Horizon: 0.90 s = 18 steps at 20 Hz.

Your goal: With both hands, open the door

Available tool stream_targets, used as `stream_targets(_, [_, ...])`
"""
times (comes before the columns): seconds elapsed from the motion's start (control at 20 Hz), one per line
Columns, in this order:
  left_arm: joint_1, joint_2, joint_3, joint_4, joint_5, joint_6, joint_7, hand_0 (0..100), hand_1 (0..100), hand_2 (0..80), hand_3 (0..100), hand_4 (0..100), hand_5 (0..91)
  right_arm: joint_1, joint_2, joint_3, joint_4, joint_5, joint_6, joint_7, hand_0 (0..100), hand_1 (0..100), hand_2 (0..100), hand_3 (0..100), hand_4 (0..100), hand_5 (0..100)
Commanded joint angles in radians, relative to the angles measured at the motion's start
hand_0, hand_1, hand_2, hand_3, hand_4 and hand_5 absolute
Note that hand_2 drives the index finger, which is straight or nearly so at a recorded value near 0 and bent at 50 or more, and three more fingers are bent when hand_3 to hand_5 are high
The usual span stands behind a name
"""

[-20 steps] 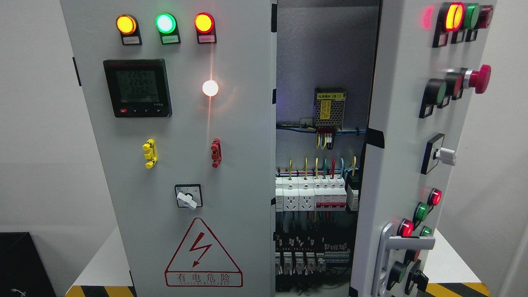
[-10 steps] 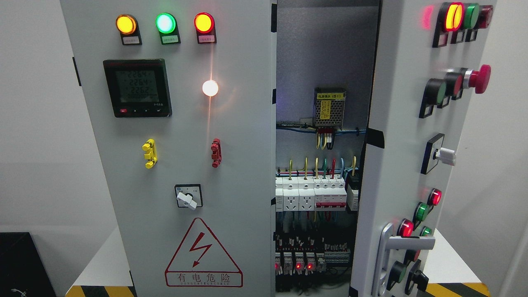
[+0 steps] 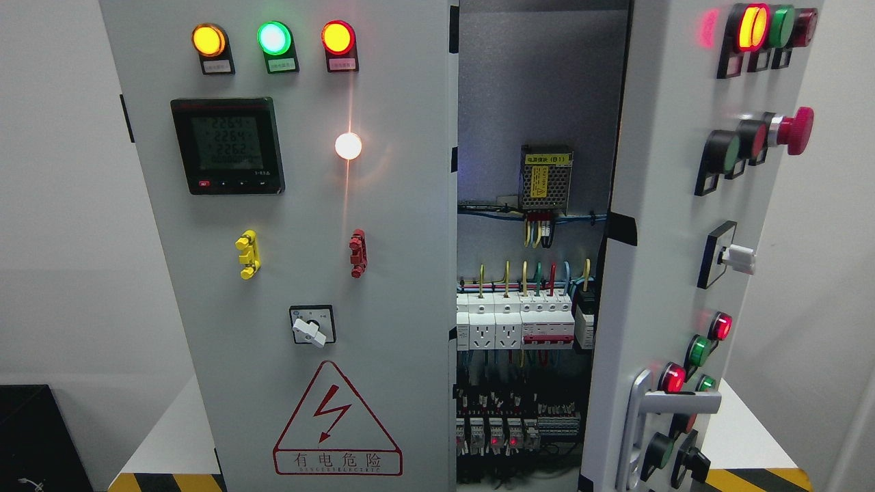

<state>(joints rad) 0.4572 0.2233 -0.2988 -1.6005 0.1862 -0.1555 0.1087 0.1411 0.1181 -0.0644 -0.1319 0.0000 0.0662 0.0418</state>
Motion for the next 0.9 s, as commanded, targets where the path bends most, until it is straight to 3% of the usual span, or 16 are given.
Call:
stream_targets(0.0, [-0.122,0.067,-0.057,-0.302,0.002,0.001,0.0,0,0,0.0,0,0,0.0,0.0,0.0,0.0,0.0,0.032,0.0,0.0,19,0,0,0,0,0])
stream_targets(0.35, [-0.316,0.093,-0.206,-0.369,0.062,-0.006,0.0,0,0,0.0,0,0,0.0,0.0,0.0,0.0,0.0,0.032,0.0,0.0,19,0,0,0,0,0])
stream_targets(0.85, [-0.609,0.123,-0.318,-0.417,0.277,-0.001,0.0,0,0,0.0,0,0,0.0,0.0,0.0,0.0,0.0,0.032,0.0,0.0,19,0,0,0,0,0])
